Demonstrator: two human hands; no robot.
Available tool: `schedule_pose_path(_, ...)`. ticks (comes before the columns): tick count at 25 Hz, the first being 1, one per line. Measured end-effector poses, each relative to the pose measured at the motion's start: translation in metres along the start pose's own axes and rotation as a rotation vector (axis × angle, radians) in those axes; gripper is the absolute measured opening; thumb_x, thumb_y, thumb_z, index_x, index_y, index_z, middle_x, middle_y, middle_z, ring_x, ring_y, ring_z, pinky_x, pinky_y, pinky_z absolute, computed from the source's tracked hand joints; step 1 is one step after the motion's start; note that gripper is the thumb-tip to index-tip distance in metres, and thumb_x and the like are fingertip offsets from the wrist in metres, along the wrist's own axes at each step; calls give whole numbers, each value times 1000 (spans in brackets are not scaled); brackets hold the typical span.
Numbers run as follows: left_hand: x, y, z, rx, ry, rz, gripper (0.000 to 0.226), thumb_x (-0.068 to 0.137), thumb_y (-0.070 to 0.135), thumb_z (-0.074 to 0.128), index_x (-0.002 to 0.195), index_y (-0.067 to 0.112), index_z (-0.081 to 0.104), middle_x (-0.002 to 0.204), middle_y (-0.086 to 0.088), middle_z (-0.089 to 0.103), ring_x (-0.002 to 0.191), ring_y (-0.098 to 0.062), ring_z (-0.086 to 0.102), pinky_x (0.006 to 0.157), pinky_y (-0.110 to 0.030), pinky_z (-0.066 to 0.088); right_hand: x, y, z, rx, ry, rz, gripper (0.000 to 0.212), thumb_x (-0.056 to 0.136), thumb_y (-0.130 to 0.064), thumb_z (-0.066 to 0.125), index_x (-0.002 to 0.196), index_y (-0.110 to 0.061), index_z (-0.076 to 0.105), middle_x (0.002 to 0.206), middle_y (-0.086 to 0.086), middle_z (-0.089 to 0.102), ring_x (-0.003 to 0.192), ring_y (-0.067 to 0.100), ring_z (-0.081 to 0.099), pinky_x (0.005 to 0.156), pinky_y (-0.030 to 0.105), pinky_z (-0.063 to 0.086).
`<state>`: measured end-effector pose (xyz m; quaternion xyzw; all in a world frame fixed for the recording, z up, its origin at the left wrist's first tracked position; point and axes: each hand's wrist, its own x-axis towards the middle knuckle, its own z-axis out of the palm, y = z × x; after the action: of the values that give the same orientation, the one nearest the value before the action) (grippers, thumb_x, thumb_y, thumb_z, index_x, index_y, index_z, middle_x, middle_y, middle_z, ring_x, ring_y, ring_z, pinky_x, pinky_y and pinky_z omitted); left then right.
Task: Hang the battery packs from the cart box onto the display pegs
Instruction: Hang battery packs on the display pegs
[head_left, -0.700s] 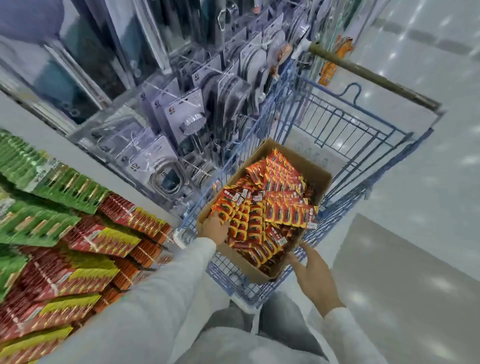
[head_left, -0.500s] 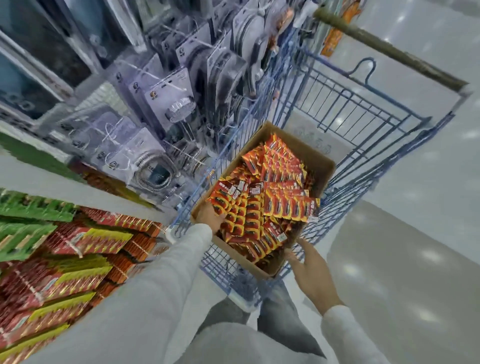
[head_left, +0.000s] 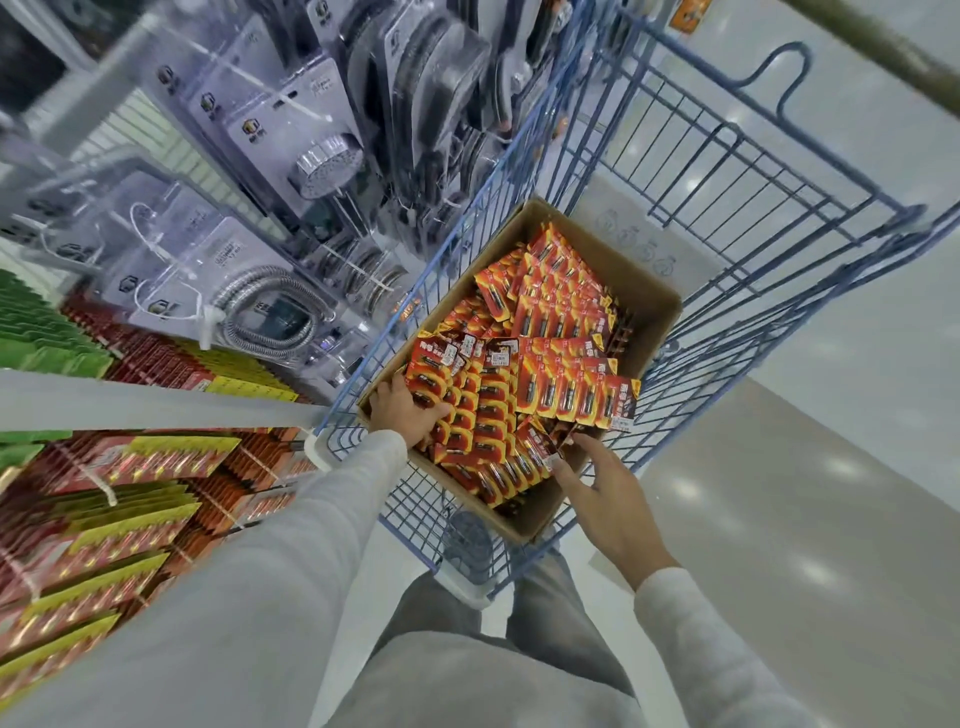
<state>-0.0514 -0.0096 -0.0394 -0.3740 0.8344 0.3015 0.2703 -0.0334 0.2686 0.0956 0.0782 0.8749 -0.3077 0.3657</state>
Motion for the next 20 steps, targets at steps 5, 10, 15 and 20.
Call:
schedule_pose_path(5, -35, 25, 1, -163, 128, -22, 94, 73, 58, 87, 139, 10, 40, 143, -13, 45, 130, -34, 52, 107, -50, 46, 5, 3, 5, 122, 0, 77, 56, 102, -47, 54, 150, -20, 45, 149, 1, 53, 131, 23, 53, 108, 39, 43)
schedule_pose_path(10, -71, 40, -9, -637, 55, -61, 84, 61, 53, 96, 121, 23, 45, 116, 3, 66, 104, -19, 68, 96, -46, 57, 33, 5, -2, 590, 59, 342, 29, 99, -24, 63, 123, -7, 62, 109, 1, 66, 103, 22, 60, 91, 36, 49)
schedule_pose_path(15, -123, 35, -8, -856, -29, -26, 43, 82, 29, 88, 119, 31, 65, 107, 6, 77, 87, -13, 76, 70, -32, 61, 79, 12, -9, 1149, -48, 565, 40, 104, -11, 50, 143, -1, 47, 136, 14, 56, 131, 31, 54, 107, 38, 46)
schedule_pose_path(20, -162, 16, 2, -1018, -21, -62, 36, 90, 27, 80, 123, 29, 67, 109, 2, 79, 91, -19, 79, 80, -43, 64, 104, 6, -15, 1282, -82, 715, 33, 103, -8, 54, 136, -8, 50, 131, 9, 58, 136, 25, 49, 110, 35, 43)
